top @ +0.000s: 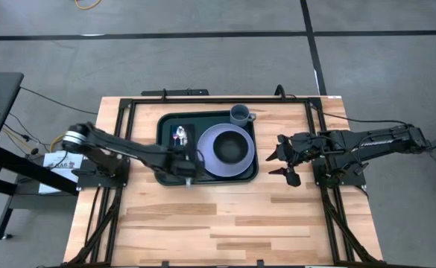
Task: Set up tray
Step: Put the blue knife on the black napkin to the right of the blue spoon
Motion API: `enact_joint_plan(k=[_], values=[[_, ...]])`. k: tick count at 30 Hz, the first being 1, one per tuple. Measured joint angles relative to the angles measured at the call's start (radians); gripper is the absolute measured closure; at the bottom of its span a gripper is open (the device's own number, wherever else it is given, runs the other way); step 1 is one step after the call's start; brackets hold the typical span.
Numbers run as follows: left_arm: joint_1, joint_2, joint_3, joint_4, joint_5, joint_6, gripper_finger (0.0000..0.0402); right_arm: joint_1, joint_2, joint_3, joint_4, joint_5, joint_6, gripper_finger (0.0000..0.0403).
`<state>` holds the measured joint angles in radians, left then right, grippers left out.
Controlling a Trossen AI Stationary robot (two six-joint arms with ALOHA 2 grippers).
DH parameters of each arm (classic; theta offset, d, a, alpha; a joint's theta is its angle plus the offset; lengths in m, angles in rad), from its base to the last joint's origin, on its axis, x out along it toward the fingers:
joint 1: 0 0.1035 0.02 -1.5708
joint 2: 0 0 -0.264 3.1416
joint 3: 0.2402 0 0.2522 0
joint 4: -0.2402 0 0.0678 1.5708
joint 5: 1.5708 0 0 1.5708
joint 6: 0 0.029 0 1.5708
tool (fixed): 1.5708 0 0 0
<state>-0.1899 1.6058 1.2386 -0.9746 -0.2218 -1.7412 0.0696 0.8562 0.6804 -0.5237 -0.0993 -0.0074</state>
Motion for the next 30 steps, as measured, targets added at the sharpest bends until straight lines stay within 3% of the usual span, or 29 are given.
enact_joint_plan(k=[5,10,20,30], values=[[0.100,-0.101,-0.171,0.090,0.020,0.031,0.0386,0.000,0.000,0.000,0.001,0.006,0.007,0.0173],[0.251,-0.106,-0.261,0.258,0.132,0.228,0.0386,0.000,0.000,0.000,0.000,0.019,0.035,0.0173],[0.486,-0.099,-0.277,0.312,0.261,0.467,0.0386,0.000,0.000,0.000,0.000,0.037,0.116,0.0173],[0.524,0.020,-0.276,0.378,0.368,0.503,0.0386,0.000,0.000,0.000,0.000,0.052,0.139,0.0173]])
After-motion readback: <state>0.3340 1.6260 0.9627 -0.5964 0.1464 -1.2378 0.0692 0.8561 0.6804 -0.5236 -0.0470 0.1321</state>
